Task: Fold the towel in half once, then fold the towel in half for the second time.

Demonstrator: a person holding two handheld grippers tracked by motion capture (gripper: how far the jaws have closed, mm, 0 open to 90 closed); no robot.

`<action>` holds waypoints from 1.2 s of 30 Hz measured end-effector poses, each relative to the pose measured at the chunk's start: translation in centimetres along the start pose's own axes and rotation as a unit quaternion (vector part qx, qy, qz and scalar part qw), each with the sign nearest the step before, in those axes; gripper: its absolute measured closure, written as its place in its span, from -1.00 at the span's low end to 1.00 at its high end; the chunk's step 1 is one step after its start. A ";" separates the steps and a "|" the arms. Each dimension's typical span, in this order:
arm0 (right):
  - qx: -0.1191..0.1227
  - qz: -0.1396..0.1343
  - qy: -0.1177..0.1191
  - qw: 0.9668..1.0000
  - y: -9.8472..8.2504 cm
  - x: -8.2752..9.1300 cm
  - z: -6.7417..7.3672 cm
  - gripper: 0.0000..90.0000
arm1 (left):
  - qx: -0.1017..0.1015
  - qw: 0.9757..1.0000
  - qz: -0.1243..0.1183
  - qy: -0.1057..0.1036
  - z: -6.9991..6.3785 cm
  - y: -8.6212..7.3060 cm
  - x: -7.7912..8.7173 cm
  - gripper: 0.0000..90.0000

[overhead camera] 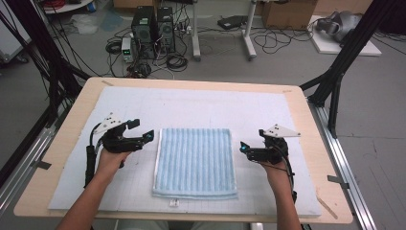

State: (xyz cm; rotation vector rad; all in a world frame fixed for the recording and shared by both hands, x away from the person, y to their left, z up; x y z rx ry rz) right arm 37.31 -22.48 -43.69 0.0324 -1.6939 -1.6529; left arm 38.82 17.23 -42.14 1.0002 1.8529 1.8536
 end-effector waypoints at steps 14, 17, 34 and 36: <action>0.010 0.005 0.005 1.000 1.2 -0.9 0.6 -0.75 | -0.011 1.000 -0.009 0.006 0.7 0.7 -0.4 -0.62; 0.007 0.004 0.005 1.000 1.3 -0.9 0.5 -0.75 | -0.005 1.000 0.000 0.017 1.0 1.1 -0.7 -0.65; 0.006 0.013 0.015 1.000 1.2 -1.1 0.5 -0.75 | 0.009 0.999 0.054 0.006 2.1 0.6 -4.7 -0.54; 0.009 0.010 0.017 1.000 1.2 -1.0 0.5 -0.75 | 0.002 0.997 0.073 0.009 2.1 0.1 -5.2 -0.50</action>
Point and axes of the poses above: each handheld gripper's, and its own axes: x roughly backward along the jaws, y roughly out of its top, z roughly to its left, the point moved 7 cm from there along -x, roughly forward along the jaws, and after that the axes turned 6 degrees about -x, right-handed, at the moved point
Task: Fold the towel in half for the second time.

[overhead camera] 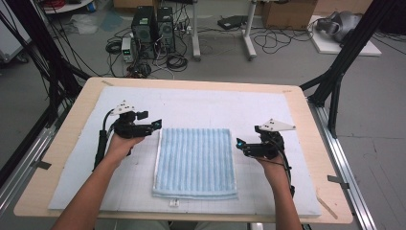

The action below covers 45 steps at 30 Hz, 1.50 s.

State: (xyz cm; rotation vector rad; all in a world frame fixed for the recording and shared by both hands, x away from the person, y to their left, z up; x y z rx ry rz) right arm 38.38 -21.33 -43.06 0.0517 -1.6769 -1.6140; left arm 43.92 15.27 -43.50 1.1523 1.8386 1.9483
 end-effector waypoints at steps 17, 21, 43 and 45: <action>-0.001 0.013 0.006 1.000 -0.6 -0.5 0.2 -0.75 | -0.019 0.995 0.097 0.020 0.2 -3.7 -4.1 -0.11; 0.000 0.015 0.005 1.000 -0.6 -0.5 0.2 -0.75 | -0.036 0.992 0.120 0.030 0.2 -4.4 -4.3 0.09; -0.021 0.070 -0.018 0.997 0.0 -6.4 -0.6 -0.74 | -0.076 0.989 0.122 0.025 -0.8 -4.5 -4.4 0.90; -0.023 0.079 -0.020 0.996 0.0 -7.2 -0.8 -0.55 | -0.075 0.989 0.121 0.025 -0.8 -4.5 -4.4 0.90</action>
Point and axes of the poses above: each handheld gripper's, and its own axes: x roughly backward along the jaws, y roughly out of its top, z roughly to its left, the point moved 7 cm from there along -x, roughly forward along the jaws, and after that the axes turned 6 degrees about -x, right-handed, at the moved point
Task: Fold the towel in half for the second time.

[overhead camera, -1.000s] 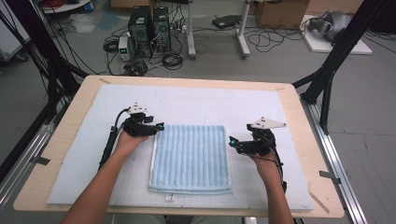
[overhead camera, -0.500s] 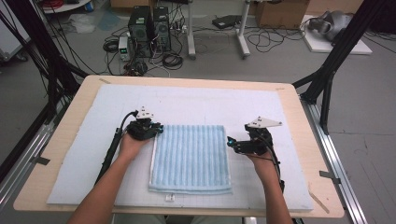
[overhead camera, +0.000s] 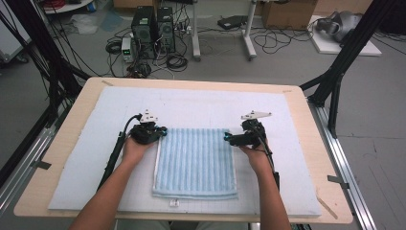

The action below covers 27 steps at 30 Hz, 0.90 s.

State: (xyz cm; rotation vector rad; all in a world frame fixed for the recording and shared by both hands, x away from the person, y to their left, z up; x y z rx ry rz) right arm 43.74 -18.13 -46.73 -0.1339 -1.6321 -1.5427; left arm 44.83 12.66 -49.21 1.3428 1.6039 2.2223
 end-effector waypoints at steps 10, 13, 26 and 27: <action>0.013 0.029 0.006 0.999 0.0 -2.6 0.4 0.27 | 0.004 1.000 -0.001 -0.003 0.0 0.0 0.0 0.91; 0.015 0.045 0.014 0.999 -0.4 -3.4 0.6 0.47 | 0.008 1.000 -0.003 -0.006 0.1 0.0 0.1 0.91; 0.023 -0.029 -0.015 0.999 2.2 -2.2 1.0 0.91 | 0.057 0.992 -0.109 -0.004 1.8 2.7 2.3 0.93; 0.023 -0.032 -0.016 0.999 2.3 -2.2 1.1 0.91 | 0.059 0.992 -0.107 -0.007 1.8 2.6 2.3 0.93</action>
Point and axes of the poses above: each handheld gripper's, and its own axes: x roughly backward along the jaws, y roughly out of its top, z roughly to its left, the point moved 7 cm from there along -x, roughly forward along the jaws, and after that the axes turned 6 degrees about -x, right-handed, at the moved point
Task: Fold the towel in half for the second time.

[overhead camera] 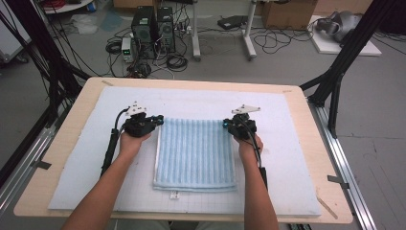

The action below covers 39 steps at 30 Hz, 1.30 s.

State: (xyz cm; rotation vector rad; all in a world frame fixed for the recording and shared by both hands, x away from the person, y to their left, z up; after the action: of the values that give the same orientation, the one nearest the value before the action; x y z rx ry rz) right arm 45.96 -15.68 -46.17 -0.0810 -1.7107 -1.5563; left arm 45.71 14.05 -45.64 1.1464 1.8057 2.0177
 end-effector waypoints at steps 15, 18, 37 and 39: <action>0.000 -0.042 0.035 0.999 0.1 3.6 1.3 0.90 | 0.003 0.999 -0.034 -0.041 -2.4 0.9 3.3 0.93; 0.003 -0.049 0.044 0.998 -0.1 4.6 1.8 0.90 | 0.004 0.998 -0.051 -0.044 -3.0 1.1 4.1 0.93; 0.007 -0.072 0.090 0.993 -3.5 8.9 4.7 0.90 | -0.011 0.995 -0.053 -0.087 -6.3 -1.8 8.6 0.93; 0.009 -0.072 0.092 0.993 -4.1 9.3 4.9 0.90 | -0.005 0.994 -0.059 -0.094 -6.8 -2.1 9.1 0.93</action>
State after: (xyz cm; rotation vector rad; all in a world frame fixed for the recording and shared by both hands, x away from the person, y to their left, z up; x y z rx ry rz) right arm 35.01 -16.64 -43.69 0.1939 -1.6139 -1.5994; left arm 34.42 15.00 -43.52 1.1554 1.7257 1.7867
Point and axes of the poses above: each handheld gripper's, and its own axes: x roughly backward along the jaws, y roughly out of its top, z roughly to its left, the point moved 7 cm from there along -x, roughly forward along the jaws, and after that the axes turned 6 degrees about -x, right-handed, at the moved point
